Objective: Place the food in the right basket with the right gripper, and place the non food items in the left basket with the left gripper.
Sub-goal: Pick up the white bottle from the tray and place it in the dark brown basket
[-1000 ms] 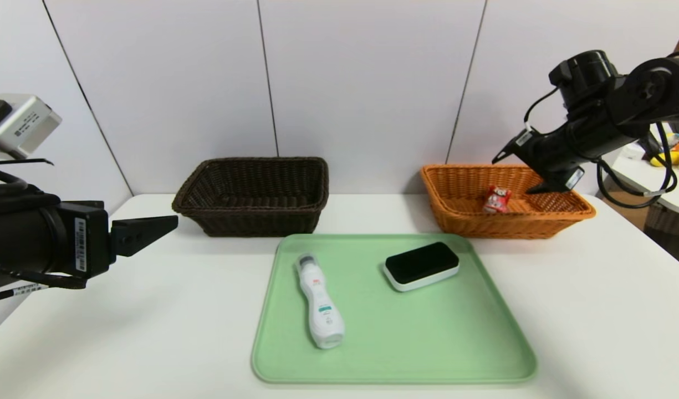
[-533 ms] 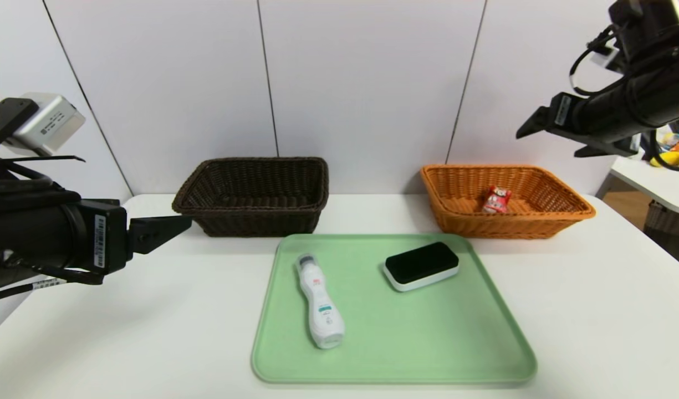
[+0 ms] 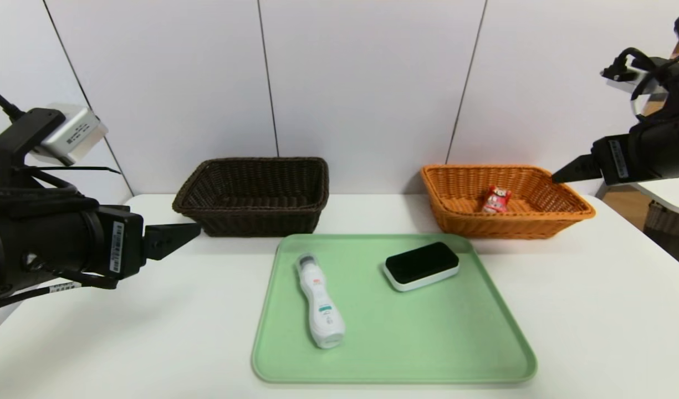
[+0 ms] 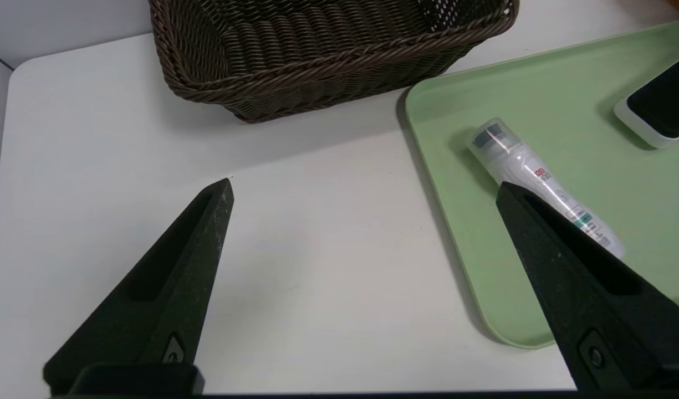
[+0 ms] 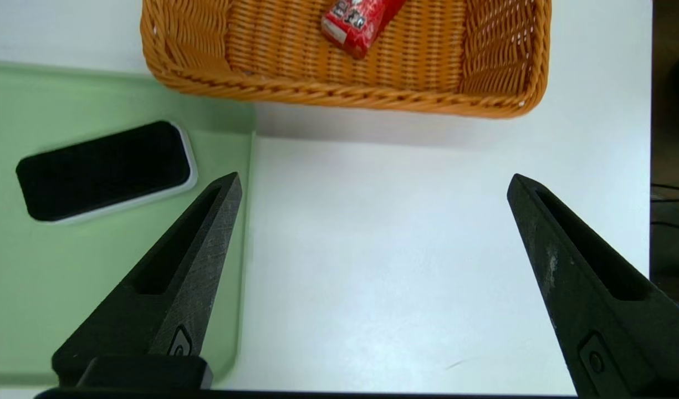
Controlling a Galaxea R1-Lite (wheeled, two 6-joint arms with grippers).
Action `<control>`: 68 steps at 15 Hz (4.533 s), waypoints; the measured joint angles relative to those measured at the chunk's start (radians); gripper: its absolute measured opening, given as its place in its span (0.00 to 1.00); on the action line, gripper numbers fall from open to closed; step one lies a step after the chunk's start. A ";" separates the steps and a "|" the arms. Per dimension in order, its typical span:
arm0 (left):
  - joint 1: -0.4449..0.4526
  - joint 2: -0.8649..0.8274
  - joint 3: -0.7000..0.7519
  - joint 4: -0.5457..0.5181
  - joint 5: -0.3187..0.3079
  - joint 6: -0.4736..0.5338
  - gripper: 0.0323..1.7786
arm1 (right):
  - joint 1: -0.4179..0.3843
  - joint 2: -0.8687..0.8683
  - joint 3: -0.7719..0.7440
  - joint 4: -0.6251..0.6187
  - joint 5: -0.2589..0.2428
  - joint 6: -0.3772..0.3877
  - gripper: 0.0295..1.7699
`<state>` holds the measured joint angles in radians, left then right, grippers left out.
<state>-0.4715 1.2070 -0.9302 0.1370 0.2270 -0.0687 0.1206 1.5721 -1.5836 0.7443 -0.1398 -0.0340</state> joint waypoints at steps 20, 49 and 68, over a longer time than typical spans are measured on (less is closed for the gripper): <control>-0.360 0.630 -0.739 0.610 0.130 -0.516 0.95 | -0.003 -0.200 0.228 0.003 -0.011 0.093 0.96; -0.296 0.957 -1.004 0.884 -0.081 -0.874 0.95 | -0.005 -0.222 0.244 0.001 0.000 0.097 0.96; -0.269 1.002 -1.008 0.885 -0.087 -0.875 0.44 | -0.021 -0.216 0.251 0.000 0.001 0.095 0.96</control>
<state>-0.7404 2.2087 -1.9381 1.0217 0.1400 -0.9434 0.0996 1.3566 -1.3330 0.7447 -0.1389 0.0611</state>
